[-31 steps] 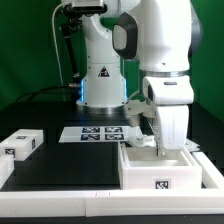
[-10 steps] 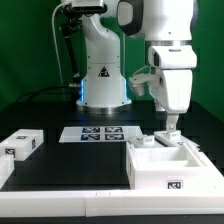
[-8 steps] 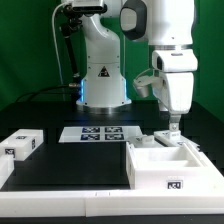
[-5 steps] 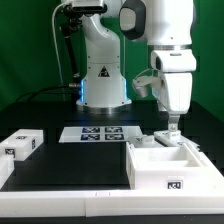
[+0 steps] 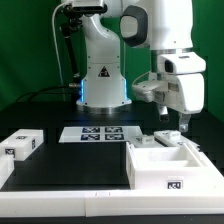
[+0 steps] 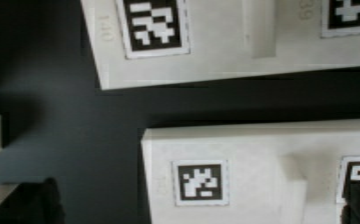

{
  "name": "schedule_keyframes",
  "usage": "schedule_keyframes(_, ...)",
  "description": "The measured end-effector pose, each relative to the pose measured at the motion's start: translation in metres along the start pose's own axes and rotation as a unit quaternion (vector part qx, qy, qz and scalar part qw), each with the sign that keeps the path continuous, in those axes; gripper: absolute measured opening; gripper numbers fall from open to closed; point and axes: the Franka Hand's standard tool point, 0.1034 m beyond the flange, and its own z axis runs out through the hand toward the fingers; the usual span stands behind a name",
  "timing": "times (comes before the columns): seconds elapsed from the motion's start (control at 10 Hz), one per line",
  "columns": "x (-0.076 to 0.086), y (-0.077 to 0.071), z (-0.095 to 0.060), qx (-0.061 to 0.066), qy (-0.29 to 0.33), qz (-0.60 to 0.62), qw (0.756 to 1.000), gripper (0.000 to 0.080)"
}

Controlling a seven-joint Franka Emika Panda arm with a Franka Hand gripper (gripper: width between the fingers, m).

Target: Assemble cabinet

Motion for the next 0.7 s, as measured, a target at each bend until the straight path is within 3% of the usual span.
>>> schedule_keyframes(0.1,0.007,-0.007,0.003,0.006,0.000,0.004,1.000,0.0797)
schedule_keyframes(0.5,0.001,-0.006,0.002,0.006,-0.001,0.000,1.000,0.0797)
schedule_keyframes(0.7,0.009,-0.024,0.012,0.011,0.009,-0.004,1.000,0.0797)
